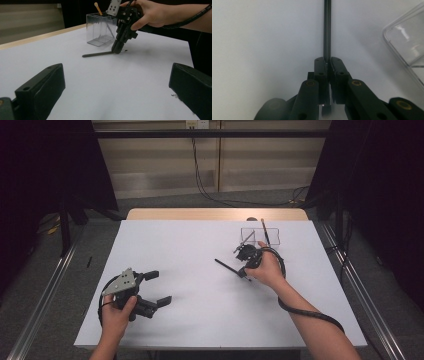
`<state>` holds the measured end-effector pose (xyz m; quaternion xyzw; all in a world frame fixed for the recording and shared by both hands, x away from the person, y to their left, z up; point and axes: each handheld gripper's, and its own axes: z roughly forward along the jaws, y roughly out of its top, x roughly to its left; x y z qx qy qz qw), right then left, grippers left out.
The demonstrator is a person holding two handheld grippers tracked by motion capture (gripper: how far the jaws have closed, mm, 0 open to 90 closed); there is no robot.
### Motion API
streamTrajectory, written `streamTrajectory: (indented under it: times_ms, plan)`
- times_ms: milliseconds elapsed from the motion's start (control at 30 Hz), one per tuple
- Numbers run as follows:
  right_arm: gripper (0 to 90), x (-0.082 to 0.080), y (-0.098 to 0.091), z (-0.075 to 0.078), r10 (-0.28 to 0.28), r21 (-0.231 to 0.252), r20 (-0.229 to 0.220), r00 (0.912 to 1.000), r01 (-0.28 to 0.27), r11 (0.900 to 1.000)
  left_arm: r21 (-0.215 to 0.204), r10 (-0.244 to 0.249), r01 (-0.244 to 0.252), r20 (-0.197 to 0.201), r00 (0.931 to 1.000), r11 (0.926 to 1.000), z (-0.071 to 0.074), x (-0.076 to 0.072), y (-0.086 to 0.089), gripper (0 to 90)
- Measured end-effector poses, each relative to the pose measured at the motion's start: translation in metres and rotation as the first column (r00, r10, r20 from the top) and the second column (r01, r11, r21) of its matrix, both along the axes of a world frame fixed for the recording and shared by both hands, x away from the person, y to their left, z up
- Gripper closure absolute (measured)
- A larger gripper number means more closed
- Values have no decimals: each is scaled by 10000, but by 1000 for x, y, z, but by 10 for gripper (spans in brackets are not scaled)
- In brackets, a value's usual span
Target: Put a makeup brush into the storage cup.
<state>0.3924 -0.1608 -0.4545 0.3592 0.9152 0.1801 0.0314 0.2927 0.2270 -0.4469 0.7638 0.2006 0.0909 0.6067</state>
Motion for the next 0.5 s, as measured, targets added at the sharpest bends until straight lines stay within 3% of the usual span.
streamTrajectory:
  times_ms: [500]
  plan:
    - [850,-18,-10,24,727,1167,298,9969,-757,9903,-75,-61,59,-243,9997,10000,4,4,-11,0]
